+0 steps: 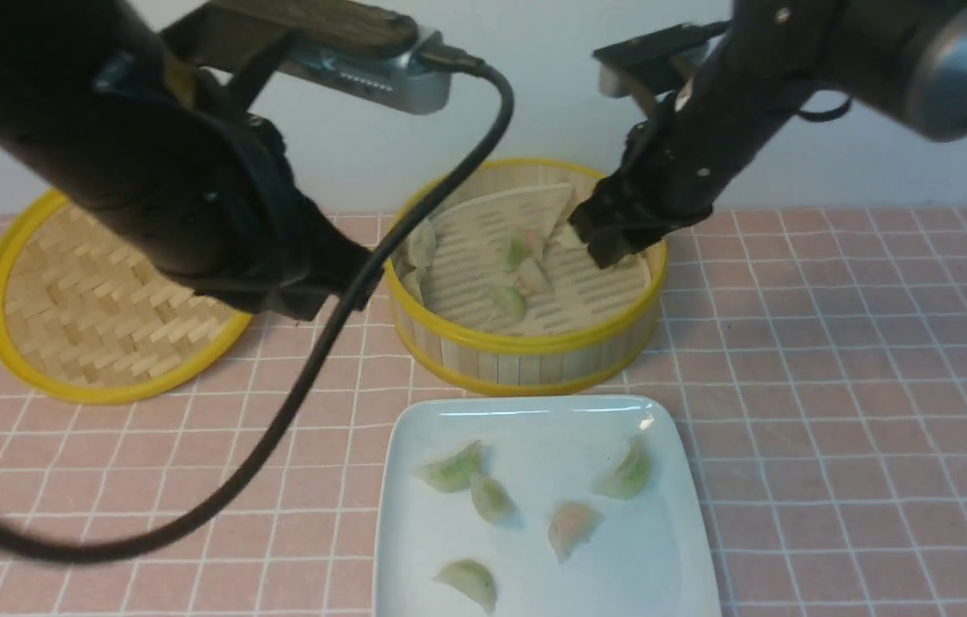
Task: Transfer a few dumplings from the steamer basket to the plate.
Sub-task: Use the right arm to grab a dumpling from inside the steamer
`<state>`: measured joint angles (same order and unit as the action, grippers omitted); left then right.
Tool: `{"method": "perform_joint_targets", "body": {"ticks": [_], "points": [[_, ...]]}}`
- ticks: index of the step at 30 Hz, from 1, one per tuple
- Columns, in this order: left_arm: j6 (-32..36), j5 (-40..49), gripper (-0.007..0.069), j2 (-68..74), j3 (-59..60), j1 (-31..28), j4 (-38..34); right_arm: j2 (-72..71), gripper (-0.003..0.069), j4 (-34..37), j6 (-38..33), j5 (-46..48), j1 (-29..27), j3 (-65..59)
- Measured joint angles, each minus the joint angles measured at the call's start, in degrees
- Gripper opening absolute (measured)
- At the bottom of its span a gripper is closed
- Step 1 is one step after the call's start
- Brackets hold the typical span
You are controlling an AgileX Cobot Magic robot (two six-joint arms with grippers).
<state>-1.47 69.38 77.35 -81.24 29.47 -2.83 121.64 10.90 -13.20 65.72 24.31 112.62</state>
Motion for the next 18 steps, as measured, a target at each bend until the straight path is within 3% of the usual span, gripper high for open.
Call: {"method": "perform_joint_targets", "body": {"ticks": [7,15,18], "points": [[-2.1,0.8,-0.0006,-8.9,7.4,0.0,0.5,14.8,0.0351,0.7,-2.8,-0.2,3.1,14.1],[-5.9,2.4,-0.0006,-16.9,10.6,0.0,5.6,23.9,0.0353,1.3,-3.2,-1.1,3.4,22.1],[-6.6,2.5,-0.0006,-18.8,10.6,0.0,7.6,24.1,0.0319,1.1,-3.2,-1.8,3.4,22.5]]}}
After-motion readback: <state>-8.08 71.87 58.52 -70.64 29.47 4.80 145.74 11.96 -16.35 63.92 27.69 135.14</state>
